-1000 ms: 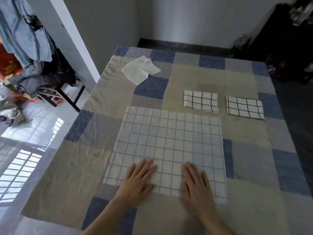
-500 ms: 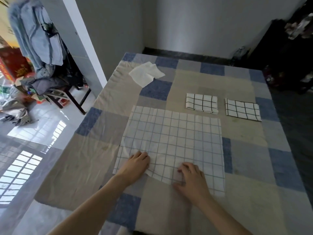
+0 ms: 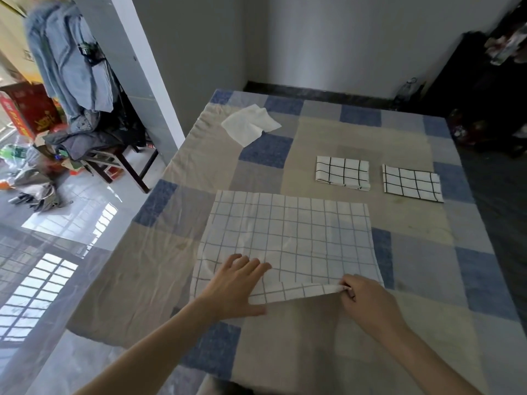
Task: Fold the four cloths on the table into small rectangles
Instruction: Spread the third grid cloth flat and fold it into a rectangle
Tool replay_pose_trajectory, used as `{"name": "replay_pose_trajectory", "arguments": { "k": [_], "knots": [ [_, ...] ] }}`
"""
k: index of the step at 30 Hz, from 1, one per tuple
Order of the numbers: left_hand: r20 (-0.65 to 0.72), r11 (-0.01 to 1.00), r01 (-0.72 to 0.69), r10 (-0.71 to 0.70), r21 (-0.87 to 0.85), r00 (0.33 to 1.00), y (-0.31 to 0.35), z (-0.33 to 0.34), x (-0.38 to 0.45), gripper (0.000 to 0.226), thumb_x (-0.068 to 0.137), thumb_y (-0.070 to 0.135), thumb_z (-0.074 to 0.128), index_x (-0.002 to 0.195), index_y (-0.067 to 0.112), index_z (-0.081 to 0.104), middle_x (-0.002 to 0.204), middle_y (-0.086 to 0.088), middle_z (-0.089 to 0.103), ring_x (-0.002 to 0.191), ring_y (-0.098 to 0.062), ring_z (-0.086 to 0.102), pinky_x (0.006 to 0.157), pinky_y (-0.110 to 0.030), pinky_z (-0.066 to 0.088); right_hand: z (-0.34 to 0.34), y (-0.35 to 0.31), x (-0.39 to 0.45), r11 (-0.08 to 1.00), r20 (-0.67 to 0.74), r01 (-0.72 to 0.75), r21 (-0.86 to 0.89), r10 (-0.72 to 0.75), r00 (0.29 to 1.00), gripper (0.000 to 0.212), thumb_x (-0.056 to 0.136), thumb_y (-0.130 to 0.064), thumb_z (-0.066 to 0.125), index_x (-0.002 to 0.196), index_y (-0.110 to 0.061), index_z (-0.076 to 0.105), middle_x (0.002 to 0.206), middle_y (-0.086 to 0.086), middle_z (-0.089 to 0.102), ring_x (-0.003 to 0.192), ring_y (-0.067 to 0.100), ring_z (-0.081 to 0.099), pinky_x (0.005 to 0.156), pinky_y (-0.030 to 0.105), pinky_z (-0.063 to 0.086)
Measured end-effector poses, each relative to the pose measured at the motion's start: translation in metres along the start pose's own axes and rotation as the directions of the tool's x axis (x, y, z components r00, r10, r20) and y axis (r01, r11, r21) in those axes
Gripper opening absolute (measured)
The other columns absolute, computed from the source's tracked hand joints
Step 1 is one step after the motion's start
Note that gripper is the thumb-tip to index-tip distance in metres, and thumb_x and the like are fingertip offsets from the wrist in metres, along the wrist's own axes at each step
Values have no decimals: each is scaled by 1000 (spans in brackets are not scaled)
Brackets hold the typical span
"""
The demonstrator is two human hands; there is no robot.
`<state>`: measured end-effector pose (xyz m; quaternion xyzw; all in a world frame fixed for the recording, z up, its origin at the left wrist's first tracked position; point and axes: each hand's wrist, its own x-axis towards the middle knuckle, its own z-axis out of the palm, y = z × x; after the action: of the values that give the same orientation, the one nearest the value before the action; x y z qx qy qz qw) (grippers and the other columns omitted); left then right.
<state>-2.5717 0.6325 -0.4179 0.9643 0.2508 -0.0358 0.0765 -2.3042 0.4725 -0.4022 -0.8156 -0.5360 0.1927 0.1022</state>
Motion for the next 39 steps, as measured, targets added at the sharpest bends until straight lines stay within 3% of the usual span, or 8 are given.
{"name": "replay_pose_trajectory", "arguments": {
  "k": [5,11,17,21,24,29,32,39],
  "knots": [
    [-84,991,119,-114,61,990,-11,0,-7,51,53,9,81,99,27,67,88,11,68,77,-14,64,85,-34,53,-24,8,4,996,-6,21,83,-21,1000,18,92,-25,58,75,-31,56,73,-14,59,67,1,55,56,23,42],
    [331,924,250,-148,-289,932,-60,-26,-32,12,89,25,57,91,29,68,88,10,69,79,-3,63,76,-28,52,-60,36,5,964,490,-102,244,-32,871,23,83,-30,72,66,-27,58,61,-10,59,60,2,54,57,15,38],
    [361,703,343,-130,-623,924,-95,-48,-34,16,86,24,71,71,20,67,65,6,63,60,-2,56,59,-16,40,-109,60,30,965,752,-192,178,-8,659,25,82,-35,75,73,-16,60,64,-10,50,59,5,46,58,23,35],
    [311,409,432,-331,-803,891,-108,-55,-14,19,88,23,70,73,13,66,70,6,64,67,-10,60,68,-19,46,-108,78,64,745,579,-519,418,222,784,32,85,-20,72,107,1,64,96,10,69,86,21,63,70,30,47],
    [303,272,485,-511,-831,804,-112,-45,7,29,87,28,70,68,11,57,66,-6,51,67,-19,50,69,-30,43,-90,75,84,626,372,-521,581,365,853,26,86,-14,70,109,-2,67,98,14,72,83,24,67,66,29,50],
    [318,208,588,-678,-782,663,-103,-26,34,28,89,43,65,92,15,68,82,1,70,83,-21,66,70,-29,48,-50,70,100,697,78,-451,558,497,864,20,84,-14,71,103,-10,67,98,10,70,78,19,60,64,26,42],
    [418,207,655,-623,-726,661,-105,-14,30,47,80,38,77,119,26,53,101,-5,68,88,-17,65,71,-27,48,-38,70,96,678,-4,-456,577,561,828,14,88,-15,67,98,-11,59,97,13,65,74,19,54,61,28,38],
    [415,170,619,-604,-766,680,-104,6,12,39,87,1,68,120,12,50,80,-15,69,66,-19,57,56,-19,45,-22,81,66,725,2,-517,456,580,815,47,88,-30,64,125,-10,43,96,5,59,85,27,58,78,40,49]
  ]
}}
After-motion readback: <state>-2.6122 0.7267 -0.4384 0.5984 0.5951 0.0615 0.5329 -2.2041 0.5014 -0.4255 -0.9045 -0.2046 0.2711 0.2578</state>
